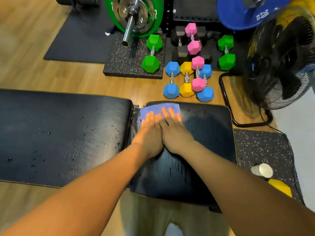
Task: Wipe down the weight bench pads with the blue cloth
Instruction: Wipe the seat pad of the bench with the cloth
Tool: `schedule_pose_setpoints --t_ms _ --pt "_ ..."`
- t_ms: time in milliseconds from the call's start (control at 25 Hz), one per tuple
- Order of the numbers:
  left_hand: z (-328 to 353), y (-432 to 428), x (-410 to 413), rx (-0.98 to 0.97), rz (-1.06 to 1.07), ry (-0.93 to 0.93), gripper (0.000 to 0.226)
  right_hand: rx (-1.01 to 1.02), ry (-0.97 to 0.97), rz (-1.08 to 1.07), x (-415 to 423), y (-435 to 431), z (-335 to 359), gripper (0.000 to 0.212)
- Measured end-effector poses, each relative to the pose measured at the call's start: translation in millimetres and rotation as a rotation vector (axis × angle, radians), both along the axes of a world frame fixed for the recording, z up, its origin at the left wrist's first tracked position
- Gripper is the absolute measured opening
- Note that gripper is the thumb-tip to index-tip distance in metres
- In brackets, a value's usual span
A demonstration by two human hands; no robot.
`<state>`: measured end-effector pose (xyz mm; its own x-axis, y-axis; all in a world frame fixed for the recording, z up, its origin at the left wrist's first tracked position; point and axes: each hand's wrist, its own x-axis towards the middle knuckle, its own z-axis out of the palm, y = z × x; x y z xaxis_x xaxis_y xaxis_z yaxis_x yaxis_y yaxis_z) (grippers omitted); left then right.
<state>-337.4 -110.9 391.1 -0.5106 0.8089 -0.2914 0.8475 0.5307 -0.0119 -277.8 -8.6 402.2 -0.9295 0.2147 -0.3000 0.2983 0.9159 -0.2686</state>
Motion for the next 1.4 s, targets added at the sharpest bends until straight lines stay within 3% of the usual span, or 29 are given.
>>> schedule_pose_setpoints --t_ms 120,240,360,440,520,600,800,880,920,960,1040,1120,1200,1320,1400 --pt "7.4 11.5 -20.7 0.052 0.123 -0.057 0.068 0.035 -0.039 0.029 -21.8 12.8 -2.2 0.061" --pt "5.2 -1.3 -12.4 -0.009 0.034 -0.086 0.067 0.099 -0.023 -0.008 -10.7 0.5 -2.7 0.058" --pt "4.0 -28.3 12.2 0.173 0.035 -0.096 0.068 0.074 0.093 -0.037 24.6 -23.7 -4.4 0.053" --pt "4.2 -40.5 33.1 0.167 0.017 -0.115 0.063 0.081 0.133 -0.065 42.9 -37.5 -5.3 0.059" --pt "-3.4 -49.7 38.4 0.049 -0.127 0.048 0.058 0.096 0.126 -0.084 53.5 -47.6 -7.2 0.06" --pt "2.0 -55.9 43.2 0.012 -0.163 0.072 0.058 0.12 0.12 -0.122 63.7 -57.7 -6.2 0.056" --pt "7.2 -100.2 98.3 0.222 -0.226 0.086 0.059 0.135 0.119 -0.127 112.1 -97.9 -6.0 0.055" --pt "5.7 -119.0 115.6 0.46 -0.034 -0.118 0.059 0.131 0.089 -0.115 133.4 -111.5 -4.9 0.055" --pt "4.0 -125.6 119.9 0.422 0.034 -0.242 0.06 0.119 0.057 -0.107 143.1 -117.4 -3.2 0.056" --pt "3.8 -129.5 122.2 0.386 0.041 -0.22 0.061 0.103 0.036 -0.097 150.6 -121.2 -2.0 0.057" --pt "-4.0 -131.4 121.8 0.439 -0.035 -0.036 0.063 0.103 0.037 -0.086 151.0 -116.4 -0.8 0.058" --pt "-7.6 -113.2 99.2 0.438 -0.188 0.034 0.064 0.134 0.043 -0.084 129.7 -98.3 -2.4 0.059" --pt "-13.9 -80.5 69.4 0.24 -0.326 0.12 0.055 0.122 0.034 -0.077 97.7 -72.2 -3.4 0.06" --pt "-20.6 -28.7 12.0 0.099 -0.194 0.047 0.053 0.066 -0.018 -0.133 44.0 -29.8 0.1 0.057" --pt "-16.0 -13.8 -0.9 0.147 -0.055 -0.066 0.052 0.04 -0.012 -0.178 25.4 -21.7 -0.5 0.057"
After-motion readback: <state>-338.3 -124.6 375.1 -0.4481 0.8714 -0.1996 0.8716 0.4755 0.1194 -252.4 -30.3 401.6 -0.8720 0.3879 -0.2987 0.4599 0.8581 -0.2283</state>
